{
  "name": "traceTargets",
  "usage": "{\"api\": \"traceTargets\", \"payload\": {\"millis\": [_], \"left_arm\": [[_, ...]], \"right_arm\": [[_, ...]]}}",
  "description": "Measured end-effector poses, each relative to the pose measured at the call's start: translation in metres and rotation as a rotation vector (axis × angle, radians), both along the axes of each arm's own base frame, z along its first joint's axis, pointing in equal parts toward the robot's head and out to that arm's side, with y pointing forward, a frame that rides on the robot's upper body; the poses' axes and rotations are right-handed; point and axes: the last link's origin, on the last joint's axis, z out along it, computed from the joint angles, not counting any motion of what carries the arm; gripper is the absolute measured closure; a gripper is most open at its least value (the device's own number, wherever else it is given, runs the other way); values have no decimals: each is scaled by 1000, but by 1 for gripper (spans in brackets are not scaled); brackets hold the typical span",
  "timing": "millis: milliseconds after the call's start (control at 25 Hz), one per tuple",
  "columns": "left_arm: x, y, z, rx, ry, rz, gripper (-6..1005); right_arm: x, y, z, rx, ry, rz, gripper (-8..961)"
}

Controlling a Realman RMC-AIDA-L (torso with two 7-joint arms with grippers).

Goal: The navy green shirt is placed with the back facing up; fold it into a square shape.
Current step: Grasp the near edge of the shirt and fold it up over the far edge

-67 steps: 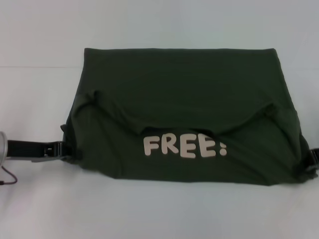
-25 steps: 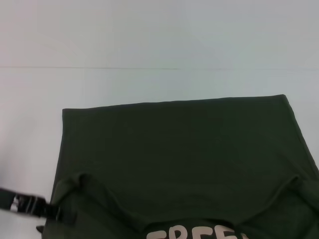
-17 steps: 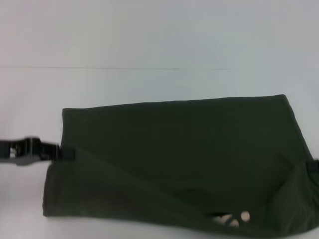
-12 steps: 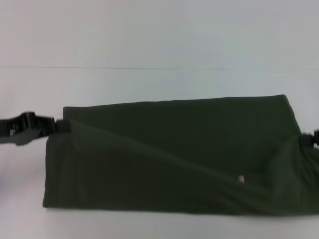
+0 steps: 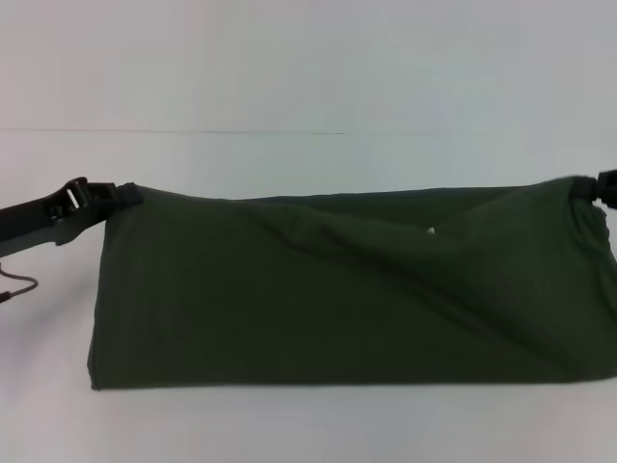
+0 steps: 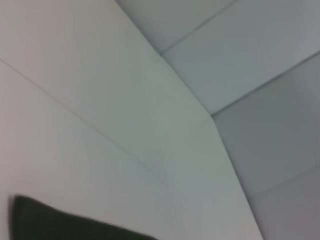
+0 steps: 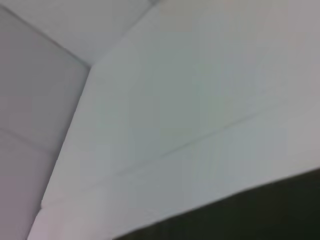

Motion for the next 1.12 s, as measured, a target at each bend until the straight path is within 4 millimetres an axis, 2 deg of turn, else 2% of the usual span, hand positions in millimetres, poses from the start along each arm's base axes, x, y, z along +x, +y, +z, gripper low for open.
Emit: {"api": "traceTargets", "payload": {"millis": [520, 1120], "left_arm": [[-5, 17, -33, 146, 123, 32, 963], [2, 36, -50, 219, 205, 53, 963]], "right_arm": [[13, 26, -32, 228, -103, -78, 933], [-1, 44, -62, 304, -148, -70, 934]]}}
